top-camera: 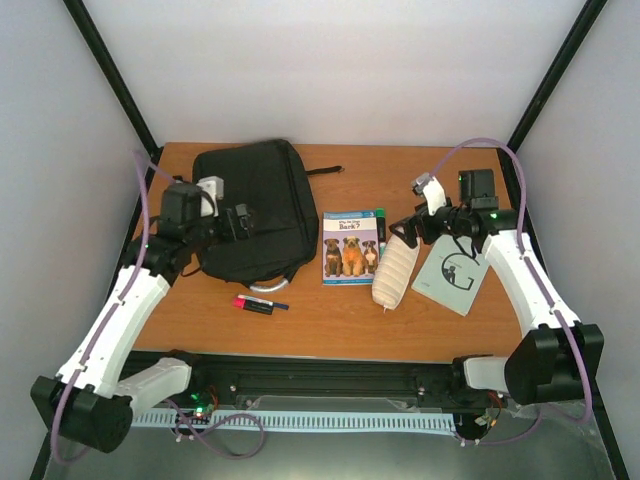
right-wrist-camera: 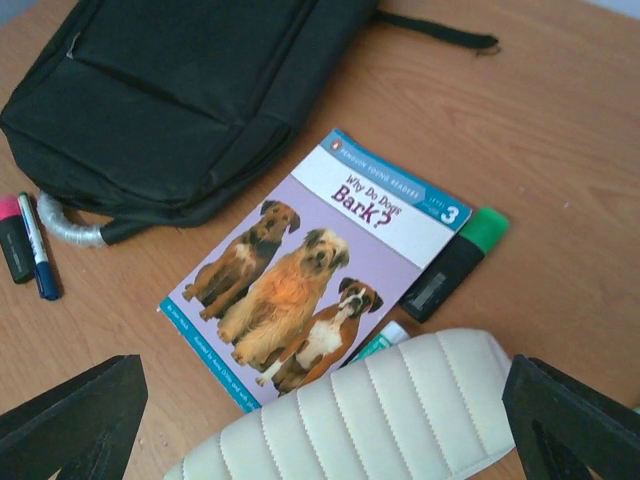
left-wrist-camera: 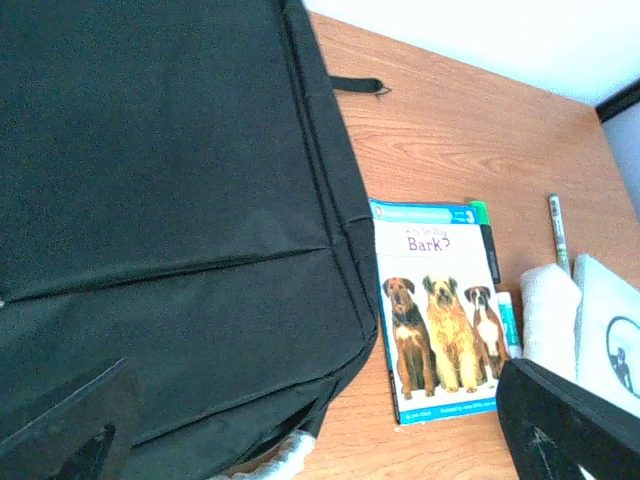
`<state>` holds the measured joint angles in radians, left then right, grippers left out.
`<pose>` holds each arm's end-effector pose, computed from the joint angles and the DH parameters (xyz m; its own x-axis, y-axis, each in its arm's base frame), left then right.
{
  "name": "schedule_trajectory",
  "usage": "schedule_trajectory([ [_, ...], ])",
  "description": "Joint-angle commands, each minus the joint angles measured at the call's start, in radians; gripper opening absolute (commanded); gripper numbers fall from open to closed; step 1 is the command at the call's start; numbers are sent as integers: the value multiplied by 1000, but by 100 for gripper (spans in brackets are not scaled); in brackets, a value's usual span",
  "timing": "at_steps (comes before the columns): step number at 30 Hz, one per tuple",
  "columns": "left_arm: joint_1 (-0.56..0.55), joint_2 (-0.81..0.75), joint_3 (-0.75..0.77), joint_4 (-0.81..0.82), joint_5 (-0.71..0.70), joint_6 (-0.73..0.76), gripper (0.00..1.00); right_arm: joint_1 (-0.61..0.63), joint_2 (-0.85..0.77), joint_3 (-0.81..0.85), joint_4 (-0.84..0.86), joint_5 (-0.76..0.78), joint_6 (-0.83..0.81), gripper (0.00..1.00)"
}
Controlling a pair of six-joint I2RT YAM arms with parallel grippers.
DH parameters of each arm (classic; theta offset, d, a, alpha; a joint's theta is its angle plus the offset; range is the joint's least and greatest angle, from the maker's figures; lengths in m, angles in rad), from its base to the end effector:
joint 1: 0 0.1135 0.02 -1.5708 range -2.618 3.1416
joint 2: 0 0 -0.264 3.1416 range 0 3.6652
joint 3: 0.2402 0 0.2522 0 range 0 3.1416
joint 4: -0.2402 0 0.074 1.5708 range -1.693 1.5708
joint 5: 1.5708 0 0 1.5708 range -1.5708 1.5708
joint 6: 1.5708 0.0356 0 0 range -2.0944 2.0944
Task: Pack the student bag
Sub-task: Adjust the student bag at the center of the board, then pick up the book from the center of the board.
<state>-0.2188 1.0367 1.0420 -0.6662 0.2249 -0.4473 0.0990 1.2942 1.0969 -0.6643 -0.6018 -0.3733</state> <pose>0.2092 -0.0546 0.3353 -0.7061 -0.2749 -0.6526 0.0866 0.8811 -0.4649 0.2639 0.0465 0.2999 -0.5397 -0.3557 -0.7631 -0.6929 0.7025 0.1625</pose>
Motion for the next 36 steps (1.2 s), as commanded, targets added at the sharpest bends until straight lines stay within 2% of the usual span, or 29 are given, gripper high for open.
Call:
schedule_trajectory([
  [1, -219, 8, 138, -25, -424, 98, 100, 4, 5, 68, -49, -8, -4, 100],
  [2, -269, 53, 190, -77, -542, 108, 100, 4, 10, 73, -47, -15, 0, 100],
  [4, -284, 176, 276, -167, -593, 56, 100, 4, 19, 79, -37, -27, 14, 100],
  [5, -284, 232, 297, -168, -566, 60, 100, 4, 28, 80, -29, -31, 22, 99],
  [9, -237, 390, 250, 41, -415, -26, 100, 4, 64, 112, -27, -24, 66, 93],
  [10, -223, 402, 229, 105, -346, -30, 100, 4, 70, 122, -33, -19, 71, 91],
  [13, -223, 425, 205, 224, -260, -47, 100, 4, 88, 141, -58, 19, 87, 83],
  [17, -223, 482, 223, 228, -121, -86, 96, 4, 121, 177, -125, 71, 71, 74],
  [19, -228, 507, 208, 275, 45, -73, 86, 4, 127, 164, -125, 89, 61, 71],
  [20, -240, 512, 193, 296, 73, -75, 81, 4, 134, 155, -120, 93, 59, 70],
  [24, -300, 513, 125, 365, 91, -100, 72, 5, 198, 145, -115, 80, 39, 59],
  [27, -324, 526, 59, 447, 99, -173, 70, 5, 252, 123, -92, 44, 50, 49],
  [30, -340, 551, 31, 497, 105, -240, 71, 18, 297, 89, -62, 22, 60, 45],
  [34, -366, 572, 22, 465, 64, -290, 72, 52, 342, 74, -42, 36, 51, 41],
  [36, -372, 584, -12, 509, 104, -318, 66, 67, 359, 79, -41, 43, 50, 38],
])
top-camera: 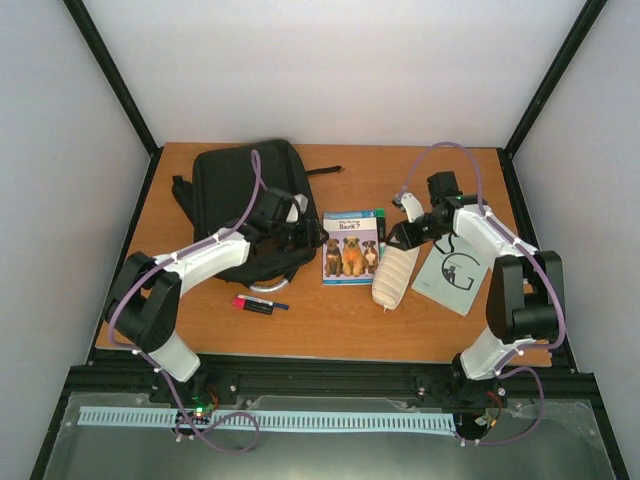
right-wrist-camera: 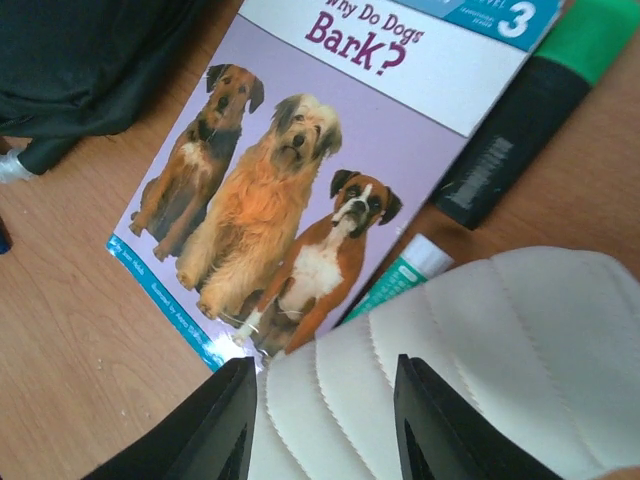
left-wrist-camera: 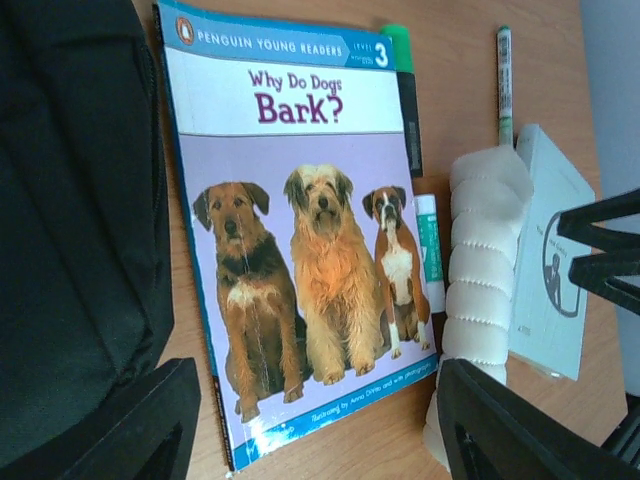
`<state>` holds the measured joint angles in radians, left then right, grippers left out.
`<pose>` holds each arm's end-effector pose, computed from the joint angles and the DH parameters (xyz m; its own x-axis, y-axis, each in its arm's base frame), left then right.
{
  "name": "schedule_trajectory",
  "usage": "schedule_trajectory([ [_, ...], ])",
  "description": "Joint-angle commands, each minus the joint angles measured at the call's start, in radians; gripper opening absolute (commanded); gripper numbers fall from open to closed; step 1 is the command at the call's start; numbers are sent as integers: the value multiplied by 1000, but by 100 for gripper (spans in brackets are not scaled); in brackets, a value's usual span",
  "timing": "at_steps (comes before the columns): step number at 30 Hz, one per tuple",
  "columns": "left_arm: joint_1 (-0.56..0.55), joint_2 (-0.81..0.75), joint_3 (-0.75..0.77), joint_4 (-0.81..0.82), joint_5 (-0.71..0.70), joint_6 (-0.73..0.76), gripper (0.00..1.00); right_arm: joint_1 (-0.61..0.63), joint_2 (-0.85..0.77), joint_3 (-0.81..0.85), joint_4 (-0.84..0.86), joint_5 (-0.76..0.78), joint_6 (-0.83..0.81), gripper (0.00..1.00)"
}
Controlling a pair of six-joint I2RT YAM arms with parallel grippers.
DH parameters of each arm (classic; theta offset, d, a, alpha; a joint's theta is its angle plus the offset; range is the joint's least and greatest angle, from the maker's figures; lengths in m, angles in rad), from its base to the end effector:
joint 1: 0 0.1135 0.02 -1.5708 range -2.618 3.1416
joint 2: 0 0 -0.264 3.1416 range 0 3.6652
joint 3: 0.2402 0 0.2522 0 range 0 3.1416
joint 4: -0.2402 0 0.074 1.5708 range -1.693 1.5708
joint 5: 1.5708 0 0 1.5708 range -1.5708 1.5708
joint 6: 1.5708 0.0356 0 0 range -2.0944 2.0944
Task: Pack the student bag
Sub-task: Pick up the book from the center of the board.
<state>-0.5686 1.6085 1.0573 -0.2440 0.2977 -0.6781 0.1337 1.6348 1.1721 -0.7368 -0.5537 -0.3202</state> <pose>0.2857 -0.1949 0.2230 -0.9000 -0.1366 -0.4139 0.1582 0.7824 -0.6023 0.3153 0.0613 0.2241 -0.7814 -0.3752 -0.4986 -0.5778 0.7369 0.3509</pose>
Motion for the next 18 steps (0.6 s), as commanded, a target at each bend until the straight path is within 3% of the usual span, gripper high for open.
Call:
schedule_trajectory([
  [1, -30, 17, -38, 99, 38, -93, 65, 42, 26, 8, 29, -1, -4, 37],
  [7, -94, 38, -57, 83, -4, -91, 69, 102, 76, 44, 9, 86, -22, 34],
  [18, -97, 90, -70, 54, -54, -157, 71, 162, 260, 181, -11, 133, -2, 24],
])
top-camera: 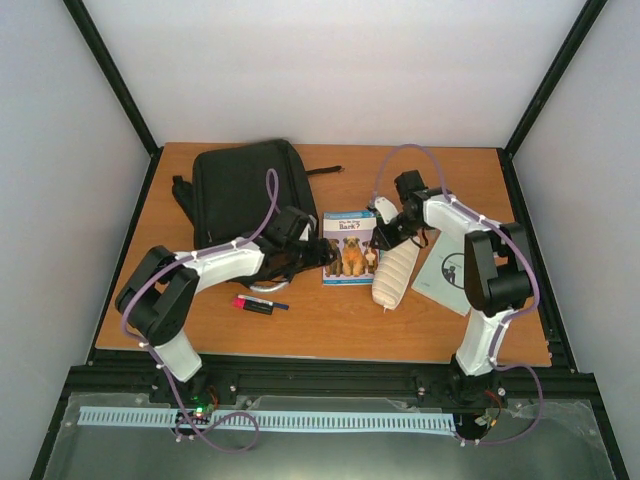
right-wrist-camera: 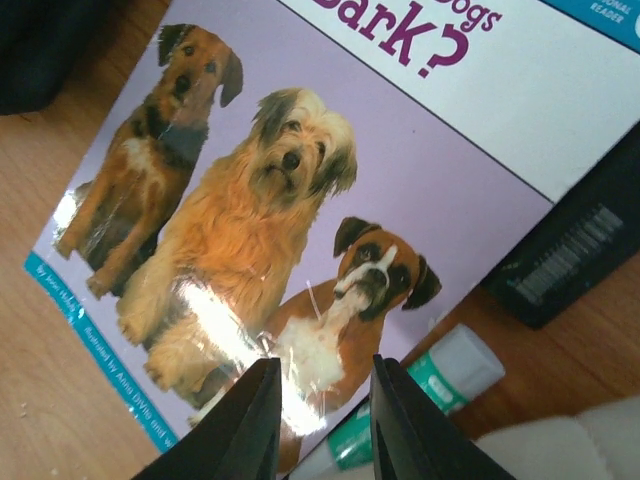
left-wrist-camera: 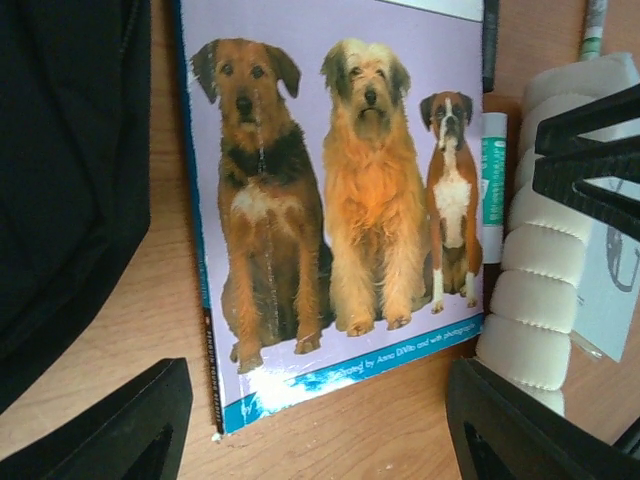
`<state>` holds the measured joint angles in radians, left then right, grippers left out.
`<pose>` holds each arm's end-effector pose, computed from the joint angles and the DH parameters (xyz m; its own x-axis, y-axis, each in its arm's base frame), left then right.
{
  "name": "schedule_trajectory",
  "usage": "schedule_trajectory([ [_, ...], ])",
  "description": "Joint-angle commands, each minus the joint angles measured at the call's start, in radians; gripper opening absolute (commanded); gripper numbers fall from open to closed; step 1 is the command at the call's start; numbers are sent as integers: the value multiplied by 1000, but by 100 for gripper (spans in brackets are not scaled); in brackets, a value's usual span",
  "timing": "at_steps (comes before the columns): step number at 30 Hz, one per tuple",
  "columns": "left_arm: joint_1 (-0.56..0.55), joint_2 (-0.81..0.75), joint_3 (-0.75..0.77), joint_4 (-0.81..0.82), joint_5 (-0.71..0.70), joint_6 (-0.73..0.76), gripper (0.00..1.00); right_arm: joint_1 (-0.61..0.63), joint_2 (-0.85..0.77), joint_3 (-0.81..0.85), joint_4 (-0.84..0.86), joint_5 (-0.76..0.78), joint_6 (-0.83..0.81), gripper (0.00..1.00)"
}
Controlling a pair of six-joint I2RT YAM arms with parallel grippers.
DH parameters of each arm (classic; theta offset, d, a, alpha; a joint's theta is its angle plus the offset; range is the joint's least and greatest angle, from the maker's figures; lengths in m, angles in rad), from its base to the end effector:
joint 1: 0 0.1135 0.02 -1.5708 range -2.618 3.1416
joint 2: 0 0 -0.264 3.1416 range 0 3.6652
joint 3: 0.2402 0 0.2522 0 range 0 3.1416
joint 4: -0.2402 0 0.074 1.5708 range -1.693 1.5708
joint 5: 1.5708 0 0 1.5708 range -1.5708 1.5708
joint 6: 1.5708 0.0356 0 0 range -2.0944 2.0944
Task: Pack the student bag
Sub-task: Pick up the book from the center of the board.
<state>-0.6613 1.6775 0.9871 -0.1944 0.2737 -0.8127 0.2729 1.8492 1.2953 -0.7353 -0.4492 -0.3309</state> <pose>0.2654 -0.2187 0.1825 -0.9473 -0.1486 -0.2836 0.0560 0.7952 -0.6038 0.3444 0.1124 0.1876 -0.7583 -0.5161 -0.3983 -0.6401 0.7055 0.3042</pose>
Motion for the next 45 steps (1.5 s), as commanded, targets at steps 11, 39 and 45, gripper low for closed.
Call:
schedule_trajectory([
  [11, -4, 115, 61, -8, -31, -42, 73, 38, 121, 70, -7, 129, 26, 14],
  [39, 31, 277, 60, 343, 133, -301, 81, 63, 185, -21, 51, 136, 8, 3],
  [45, 29, 201, 12, 488, 180, -302, 65, 69, 186, -18, 50, 133, 9, 3],
])
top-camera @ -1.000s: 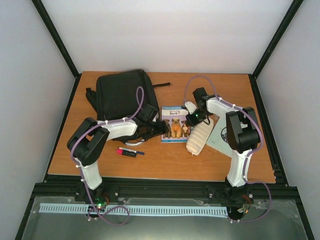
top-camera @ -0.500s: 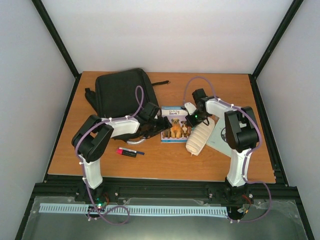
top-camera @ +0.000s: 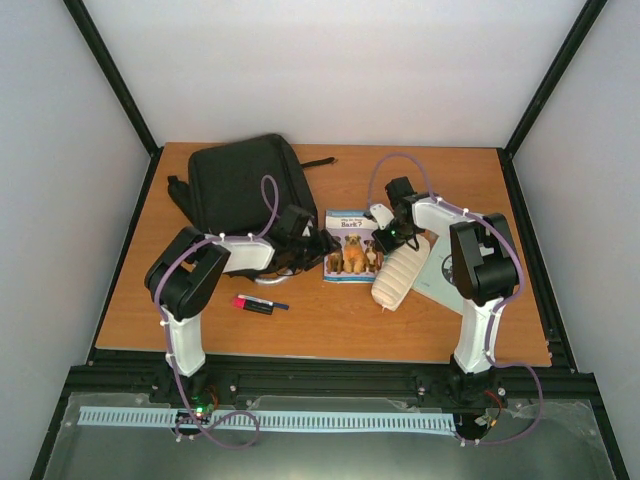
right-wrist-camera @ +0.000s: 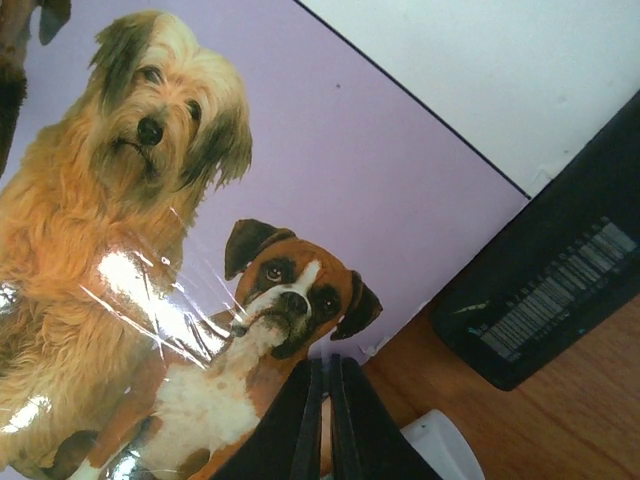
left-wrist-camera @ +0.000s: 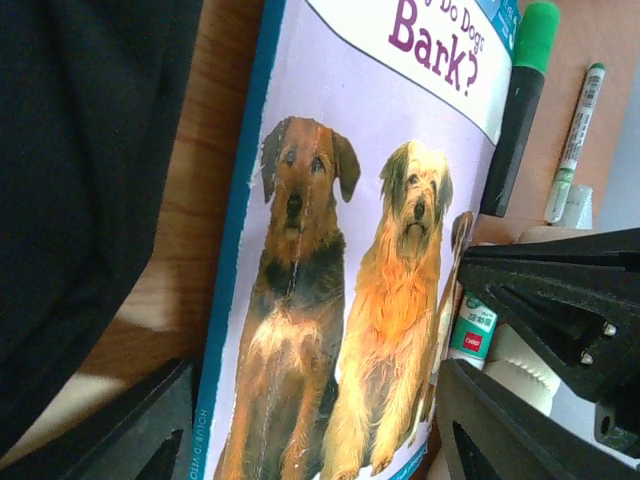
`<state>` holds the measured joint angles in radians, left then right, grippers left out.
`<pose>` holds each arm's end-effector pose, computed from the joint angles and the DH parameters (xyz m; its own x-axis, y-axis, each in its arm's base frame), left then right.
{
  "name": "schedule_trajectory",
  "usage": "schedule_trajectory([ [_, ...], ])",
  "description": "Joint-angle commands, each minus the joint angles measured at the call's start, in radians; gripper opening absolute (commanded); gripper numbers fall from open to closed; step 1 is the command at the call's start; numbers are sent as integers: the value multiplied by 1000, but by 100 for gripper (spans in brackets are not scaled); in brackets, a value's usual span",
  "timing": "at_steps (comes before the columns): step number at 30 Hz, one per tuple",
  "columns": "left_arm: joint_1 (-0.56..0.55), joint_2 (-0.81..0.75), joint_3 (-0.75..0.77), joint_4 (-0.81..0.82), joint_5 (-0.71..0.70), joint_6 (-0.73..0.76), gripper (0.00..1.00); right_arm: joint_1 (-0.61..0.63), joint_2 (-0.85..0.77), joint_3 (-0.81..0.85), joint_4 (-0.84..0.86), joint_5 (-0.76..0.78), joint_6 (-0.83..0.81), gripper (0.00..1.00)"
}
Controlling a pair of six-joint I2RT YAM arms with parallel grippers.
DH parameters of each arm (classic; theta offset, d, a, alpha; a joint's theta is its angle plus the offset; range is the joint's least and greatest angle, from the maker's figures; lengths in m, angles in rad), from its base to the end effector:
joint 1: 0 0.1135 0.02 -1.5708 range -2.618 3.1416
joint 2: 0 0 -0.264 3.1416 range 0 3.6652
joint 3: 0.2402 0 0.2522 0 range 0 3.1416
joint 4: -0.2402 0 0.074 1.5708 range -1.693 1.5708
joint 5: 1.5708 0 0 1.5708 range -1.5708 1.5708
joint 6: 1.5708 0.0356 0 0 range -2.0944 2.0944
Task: Pack the student bag
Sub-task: Pick up the book from the center of the board.
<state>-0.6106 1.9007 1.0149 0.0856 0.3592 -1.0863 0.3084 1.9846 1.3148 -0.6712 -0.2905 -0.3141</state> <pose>0.3056 -0.2291 0.1345 -0.9263 -0.3629 -0.1012 -0.1767 0.6559 -0.7339 0.3590 0.1251 0.1449 -0.7733 -0.5570 -0.3028 -0.6223 0.7581 0.1949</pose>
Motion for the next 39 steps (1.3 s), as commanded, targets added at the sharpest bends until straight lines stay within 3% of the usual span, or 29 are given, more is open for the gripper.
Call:
schedule_trajectory([
  [1, -23, -43, -31, 223, 95, -30, 61, 33, 50, -37, -15, -26, -8, 3],
  [6, -29, -140, -70, 215, 60, -28, 53, 34, 46, -37, -27, -34, -9, 3],
  [10, -29, -105, -33, 157, 52, -31, 48, 35, 42, -39, -27, -36, -12, 3],
  [20, -18, 44, 168, -29, 35, -16, 69, 41, 36, -45, -30, -44, -20, 3],
  [26, -9, 45, 180, -40, 45, -8, 58, 43, 40, -44, -30, -42, -20, 3],
  [39, 8, -4, 124, 13, 138, 0, 17, 51, 29, -46, -29, -41, -22, 4],
])
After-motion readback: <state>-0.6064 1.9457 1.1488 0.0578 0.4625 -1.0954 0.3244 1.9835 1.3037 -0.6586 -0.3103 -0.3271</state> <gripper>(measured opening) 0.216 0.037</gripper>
